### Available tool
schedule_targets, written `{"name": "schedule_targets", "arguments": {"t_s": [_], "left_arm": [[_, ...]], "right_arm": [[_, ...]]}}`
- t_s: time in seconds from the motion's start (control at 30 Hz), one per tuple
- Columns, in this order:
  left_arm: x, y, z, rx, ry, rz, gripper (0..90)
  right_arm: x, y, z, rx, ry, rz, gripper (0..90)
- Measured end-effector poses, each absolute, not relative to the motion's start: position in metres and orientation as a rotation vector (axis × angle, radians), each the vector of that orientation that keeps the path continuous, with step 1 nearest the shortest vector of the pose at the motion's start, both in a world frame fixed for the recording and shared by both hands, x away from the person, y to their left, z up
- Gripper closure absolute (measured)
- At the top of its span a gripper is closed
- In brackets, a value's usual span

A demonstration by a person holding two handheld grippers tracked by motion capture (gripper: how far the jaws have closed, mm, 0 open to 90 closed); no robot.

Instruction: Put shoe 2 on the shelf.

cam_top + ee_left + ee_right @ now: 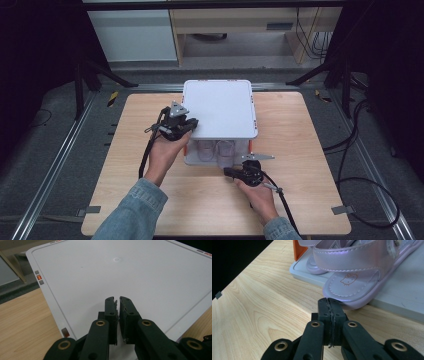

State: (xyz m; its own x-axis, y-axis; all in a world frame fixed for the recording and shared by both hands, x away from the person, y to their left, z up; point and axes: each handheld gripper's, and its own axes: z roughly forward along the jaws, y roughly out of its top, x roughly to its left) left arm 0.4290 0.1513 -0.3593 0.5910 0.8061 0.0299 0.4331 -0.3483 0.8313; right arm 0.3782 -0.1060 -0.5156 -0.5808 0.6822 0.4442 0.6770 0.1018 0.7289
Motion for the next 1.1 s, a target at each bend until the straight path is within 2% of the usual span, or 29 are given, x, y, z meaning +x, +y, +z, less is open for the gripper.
{"name": "schedule_targets", "arguments": {"t_s": [0.5, 1.1], "left_arm": [[0.429, 0.151, -0.359, 1.987, 0.985, 0.564, 85.1], [0.429, 0.151, -0.359, 1.985, 0.984, 0.567, 84.7]], "right_arm": [[0.398, -0.101, -0.519, 1.519, 2.271, 1.544, 90.0], [0.406, -0.104, -0.519, 1.58, 2.23, 1.556, 88.6]]}}
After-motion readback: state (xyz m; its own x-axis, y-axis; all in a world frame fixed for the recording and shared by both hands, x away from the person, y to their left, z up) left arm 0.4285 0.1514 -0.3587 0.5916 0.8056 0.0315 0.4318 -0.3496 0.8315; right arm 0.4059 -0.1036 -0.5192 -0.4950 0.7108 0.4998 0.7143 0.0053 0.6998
